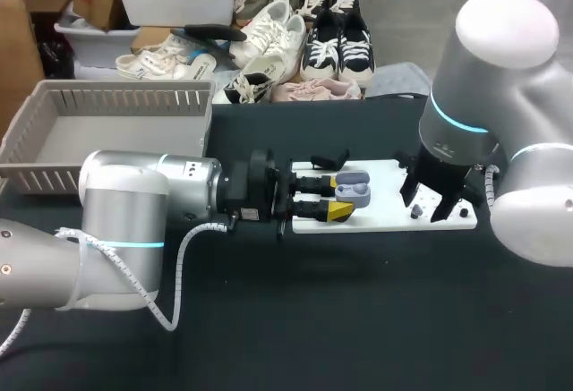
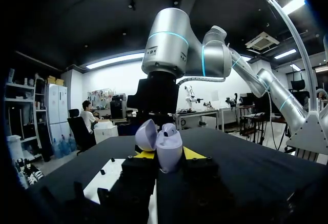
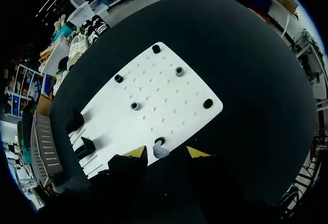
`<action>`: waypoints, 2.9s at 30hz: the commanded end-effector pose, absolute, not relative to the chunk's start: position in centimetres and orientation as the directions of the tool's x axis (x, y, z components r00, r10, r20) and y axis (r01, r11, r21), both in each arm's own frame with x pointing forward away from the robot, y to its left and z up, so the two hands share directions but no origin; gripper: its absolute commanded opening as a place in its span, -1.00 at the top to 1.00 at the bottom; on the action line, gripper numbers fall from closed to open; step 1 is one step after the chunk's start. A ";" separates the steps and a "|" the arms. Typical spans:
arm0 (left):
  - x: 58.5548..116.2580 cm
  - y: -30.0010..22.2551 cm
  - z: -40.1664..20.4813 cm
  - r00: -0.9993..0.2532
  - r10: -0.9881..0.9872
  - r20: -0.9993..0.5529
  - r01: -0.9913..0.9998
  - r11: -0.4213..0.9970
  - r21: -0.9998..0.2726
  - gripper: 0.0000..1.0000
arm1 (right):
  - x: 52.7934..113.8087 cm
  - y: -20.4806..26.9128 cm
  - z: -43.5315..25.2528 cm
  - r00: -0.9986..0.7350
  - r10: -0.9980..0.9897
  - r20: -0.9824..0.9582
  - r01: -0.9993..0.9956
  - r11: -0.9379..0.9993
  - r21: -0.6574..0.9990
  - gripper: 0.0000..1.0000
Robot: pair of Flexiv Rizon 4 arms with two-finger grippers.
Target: Pick up each earbud case from the left stands, insert the matching earbuds, close the lid, and place the case in the box.
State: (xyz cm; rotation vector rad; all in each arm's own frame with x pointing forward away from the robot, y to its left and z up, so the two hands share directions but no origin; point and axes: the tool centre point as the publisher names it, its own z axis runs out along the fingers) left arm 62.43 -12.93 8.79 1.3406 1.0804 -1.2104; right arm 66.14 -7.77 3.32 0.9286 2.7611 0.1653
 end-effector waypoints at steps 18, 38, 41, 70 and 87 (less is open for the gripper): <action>62.4 -12.9 8.8 0.104 -0.002 -0.995 0.989 -0.109 0.104 1.00 | 67.0 -7.1 2.2 -0.784 0.598 -0.166 0.568 0.799 0.197 0.21; 62.4 -12.9 8.8 0.104 -0.002 -0.995 0.989 -0.109 0.104 1.00 | 66.9 -7.3 1.9 -0.796 0.586 -0.153 0.558 0.808 0.191 1.00; 62.4 -12.9 8.8 0.104 -0.002 -0.995 0.989 -0.109 0.104 1.00 | 66.8 -7.3 2.0 -0.799 0.582 -0.153 0.555 0.810 0.188 1.00; 62.4 -12.9 8.8 0.104 -0.002 -0.995 0.989 -0.109 0.104 1.00 | 65.6 -8.5 5.4 -0.770 0.608 -0.194 0.572 0.793 0.210 1.00; 62.4 -12.9 8.8 0.104 -0.002 -0.995 0.989 -0.109 0.104 1.00 | 63.6 -8.8 11.4 -0.819 0.528 -0.226 0.502 0.849 0.164 1.00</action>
